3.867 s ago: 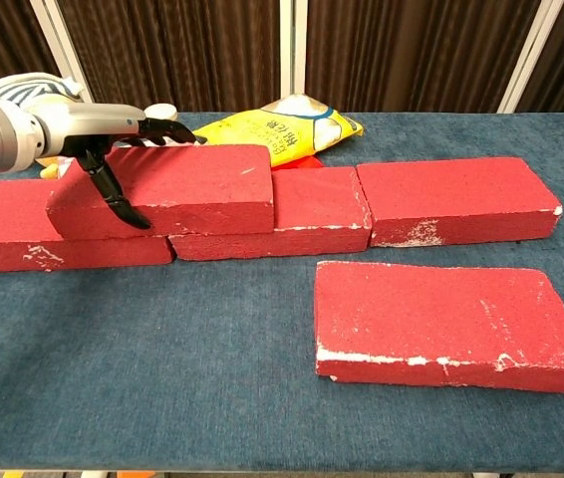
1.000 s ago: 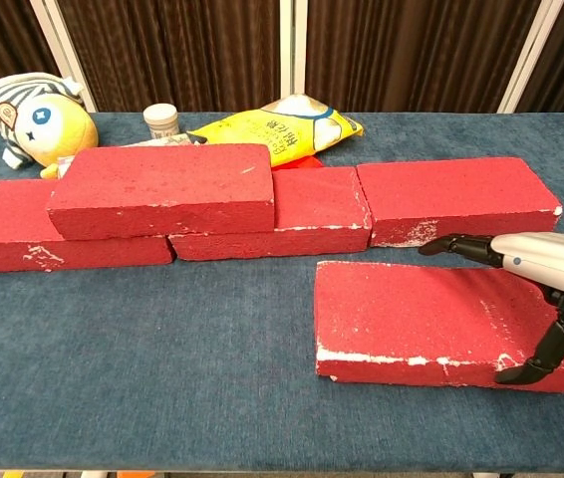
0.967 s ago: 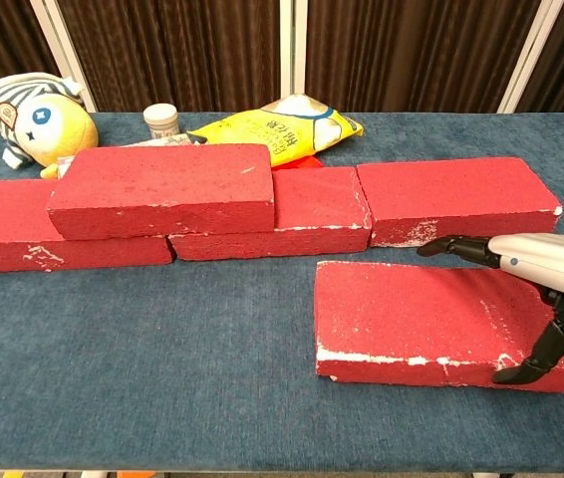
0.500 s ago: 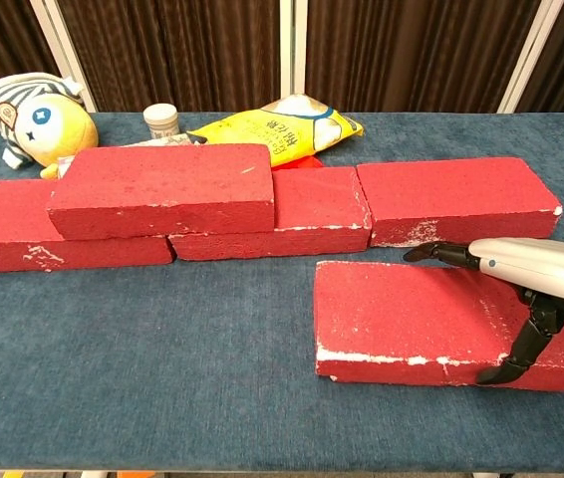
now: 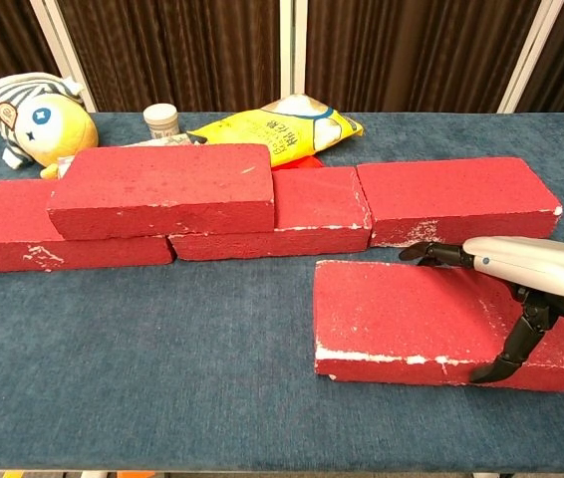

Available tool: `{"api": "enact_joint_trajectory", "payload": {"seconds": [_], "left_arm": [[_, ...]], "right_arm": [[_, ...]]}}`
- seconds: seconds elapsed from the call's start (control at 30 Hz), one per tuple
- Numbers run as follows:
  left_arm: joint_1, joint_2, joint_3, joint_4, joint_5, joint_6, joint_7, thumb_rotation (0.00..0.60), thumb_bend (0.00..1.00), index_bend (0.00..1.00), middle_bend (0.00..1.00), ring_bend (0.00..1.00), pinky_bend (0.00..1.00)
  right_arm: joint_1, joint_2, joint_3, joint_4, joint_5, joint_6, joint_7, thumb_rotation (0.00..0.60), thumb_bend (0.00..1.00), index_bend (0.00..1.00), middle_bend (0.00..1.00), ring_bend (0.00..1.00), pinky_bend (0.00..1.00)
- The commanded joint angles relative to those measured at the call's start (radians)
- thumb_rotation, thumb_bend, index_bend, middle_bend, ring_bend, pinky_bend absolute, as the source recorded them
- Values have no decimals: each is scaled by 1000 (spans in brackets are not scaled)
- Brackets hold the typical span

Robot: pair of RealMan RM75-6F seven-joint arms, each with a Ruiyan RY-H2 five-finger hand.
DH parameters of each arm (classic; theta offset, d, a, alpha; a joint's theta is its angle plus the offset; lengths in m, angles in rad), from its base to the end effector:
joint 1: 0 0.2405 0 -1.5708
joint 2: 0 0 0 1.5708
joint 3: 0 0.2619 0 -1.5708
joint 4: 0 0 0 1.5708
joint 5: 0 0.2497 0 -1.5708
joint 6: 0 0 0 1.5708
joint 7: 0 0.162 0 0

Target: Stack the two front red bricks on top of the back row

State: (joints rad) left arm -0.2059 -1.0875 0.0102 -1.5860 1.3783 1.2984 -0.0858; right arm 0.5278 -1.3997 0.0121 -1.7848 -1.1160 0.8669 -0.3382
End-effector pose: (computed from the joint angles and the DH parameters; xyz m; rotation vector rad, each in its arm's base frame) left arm -0.3526 0.2270 0.1126 -1.4475 -1.0798 -0.7962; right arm -0.1984 -0.2491 -0.0701 1.9887 -1.3280 0.7075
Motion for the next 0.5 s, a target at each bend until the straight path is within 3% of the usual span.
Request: {"api": "enact_joint_trajectory", "payload": {"seconds": [0.03,0.2,0.5], "left_arm": [[2,-1,-2,1,1,-2,-2,600,0,0,0,0,11],[6,-2,-6,3,3,-4,-5,600,0,0,0,0,11],[13,1,-10,-6,9,-5,-2,600,0,0,0,0,12]], "right_arm": [[0,0,-4,-1,-1,9,-2,600,3,0,177,98,110],[2,2,-9,-4,7,21,-5,600,47,0,194,126,194],[-9,52,-14,-52,-70,62,38,600,57,0,209,149,208]]}}
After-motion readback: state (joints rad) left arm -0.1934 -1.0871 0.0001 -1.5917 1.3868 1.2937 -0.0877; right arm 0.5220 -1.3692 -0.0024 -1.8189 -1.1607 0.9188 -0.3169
